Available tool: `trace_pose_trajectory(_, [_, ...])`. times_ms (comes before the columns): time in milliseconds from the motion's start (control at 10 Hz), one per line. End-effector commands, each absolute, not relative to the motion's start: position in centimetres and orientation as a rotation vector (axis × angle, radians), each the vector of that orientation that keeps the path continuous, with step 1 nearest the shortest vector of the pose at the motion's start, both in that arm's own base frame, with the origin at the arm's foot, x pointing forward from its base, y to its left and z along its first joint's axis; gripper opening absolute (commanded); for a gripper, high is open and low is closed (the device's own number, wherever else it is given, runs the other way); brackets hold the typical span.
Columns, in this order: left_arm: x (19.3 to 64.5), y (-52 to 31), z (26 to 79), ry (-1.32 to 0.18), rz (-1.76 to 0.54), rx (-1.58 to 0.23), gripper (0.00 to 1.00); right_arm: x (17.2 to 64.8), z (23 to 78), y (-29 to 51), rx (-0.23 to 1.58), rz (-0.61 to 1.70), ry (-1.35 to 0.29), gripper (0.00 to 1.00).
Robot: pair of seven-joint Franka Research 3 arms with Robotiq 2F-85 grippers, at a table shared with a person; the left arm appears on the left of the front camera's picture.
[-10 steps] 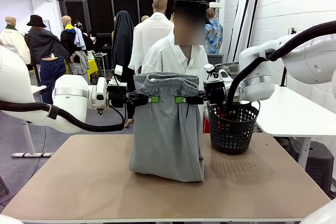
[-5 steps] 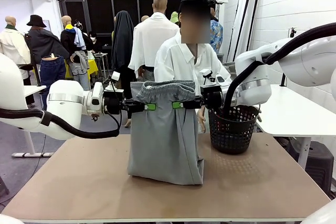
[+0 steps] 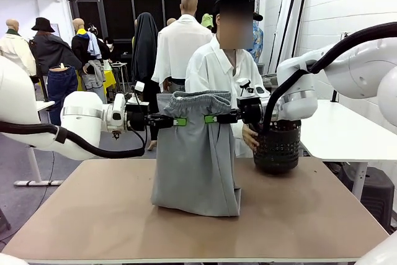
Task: Fold the training pants.
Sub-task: Fold the Training pants in half.
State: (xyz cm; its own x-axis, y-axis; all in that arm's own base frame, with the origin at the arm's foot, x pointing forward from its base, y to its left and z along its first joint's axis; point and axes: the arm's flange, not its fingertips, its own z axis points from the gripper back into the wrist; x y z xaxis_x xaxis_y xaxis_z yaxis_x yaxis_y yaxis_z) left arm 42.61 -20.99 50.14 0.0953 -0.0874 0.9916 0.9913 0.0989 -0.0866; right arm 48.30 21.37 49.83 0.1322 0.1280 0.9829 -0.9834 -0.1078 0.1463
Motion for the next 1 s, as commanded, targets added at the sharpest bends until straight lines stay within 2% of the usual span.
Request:
trace_pose_trajectory(0, [44.6, -22.4, 50.8, -1.151, -1.133, -1.107, 0.00, 50.9, 52.2, 20.7, 1.254, 1.270, -0.938, 0.00])
trace_pose_trajectory(600, [48.0, -23.4, 54.2, -1.264, -1.122, -0.984, 0.00, 54.6, 55.5, 19.2, 1.127, 1.326, -0.957, 0.00])
trace_pose_trajectory(700, [47.0, -23.0, 53.2, -1.192, -1.127, -1.047, 0.00, 53.3, 54.6, 19.6, 1.150, 1.341, -0.974, 0.00])
trace_pose_trajectory(900, [47.0, -23.0, 53.2, -1.192, -1.127, -1.047, 0.00, 53.3, 54.6, 19.6, 1.150, 1.341, -0.974, 0.00])
